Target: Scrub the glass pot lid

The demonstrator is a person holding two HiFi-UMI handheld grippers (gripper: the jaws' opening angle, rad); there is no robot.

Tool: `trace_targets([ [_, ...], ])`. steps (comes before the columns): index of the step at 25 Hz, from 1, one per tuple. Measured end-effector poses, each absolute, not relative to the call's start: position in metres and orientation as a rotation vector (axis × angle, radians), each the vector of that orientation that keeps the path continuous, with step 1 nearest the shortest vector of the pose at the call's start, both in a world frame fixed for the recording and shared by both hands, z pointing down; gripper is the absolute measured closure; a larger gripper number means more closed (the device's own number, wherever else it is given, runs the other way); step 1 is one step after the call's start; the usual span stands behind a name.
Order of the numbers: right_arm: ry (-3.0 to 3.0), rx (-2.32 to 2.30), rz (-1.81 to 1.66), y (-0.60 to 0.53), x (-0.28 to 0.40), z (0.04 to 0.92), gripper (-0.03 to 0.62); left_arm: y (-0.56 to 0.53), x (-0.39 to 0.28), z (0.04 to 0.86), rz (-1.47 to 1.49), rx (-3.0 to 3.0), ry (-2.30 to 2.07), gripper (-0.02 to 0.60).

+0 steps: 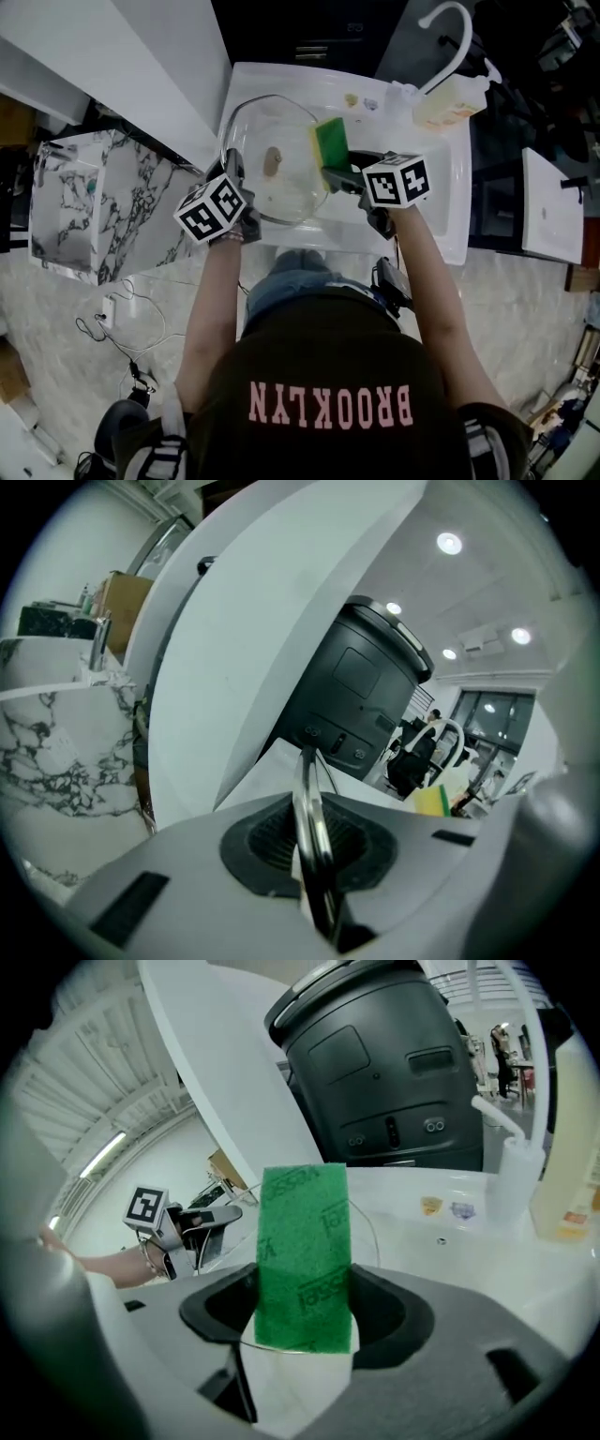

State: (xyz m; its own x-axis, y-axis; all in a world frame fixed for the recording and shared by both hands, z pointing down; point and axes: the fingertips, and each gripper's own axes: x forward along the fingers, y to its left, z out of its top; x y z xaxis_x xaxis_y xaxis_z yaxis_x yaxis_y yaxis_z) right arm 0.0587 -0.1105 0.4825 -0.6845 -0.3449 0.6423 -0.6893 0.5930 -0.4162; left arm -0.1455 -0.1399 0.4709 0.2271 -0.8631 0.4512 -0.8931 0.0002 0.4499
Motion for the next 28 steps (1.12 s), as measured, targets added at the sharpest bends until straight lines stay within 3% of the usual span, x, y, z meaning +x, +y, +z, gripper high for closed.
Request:
trace_targets([
  [15,-2.391,1.298,1.189,-0.121,0.157,0.449,0.312,-0.165,-0.062,0.412,0.282,2.226,-1.505,0.561],
  [28,-2.272,1.628,1.216,-0.083,0.246,0.453,0.312,-0.176,0.046,0.377,0.526,2.692,-1.197,0.563],
])
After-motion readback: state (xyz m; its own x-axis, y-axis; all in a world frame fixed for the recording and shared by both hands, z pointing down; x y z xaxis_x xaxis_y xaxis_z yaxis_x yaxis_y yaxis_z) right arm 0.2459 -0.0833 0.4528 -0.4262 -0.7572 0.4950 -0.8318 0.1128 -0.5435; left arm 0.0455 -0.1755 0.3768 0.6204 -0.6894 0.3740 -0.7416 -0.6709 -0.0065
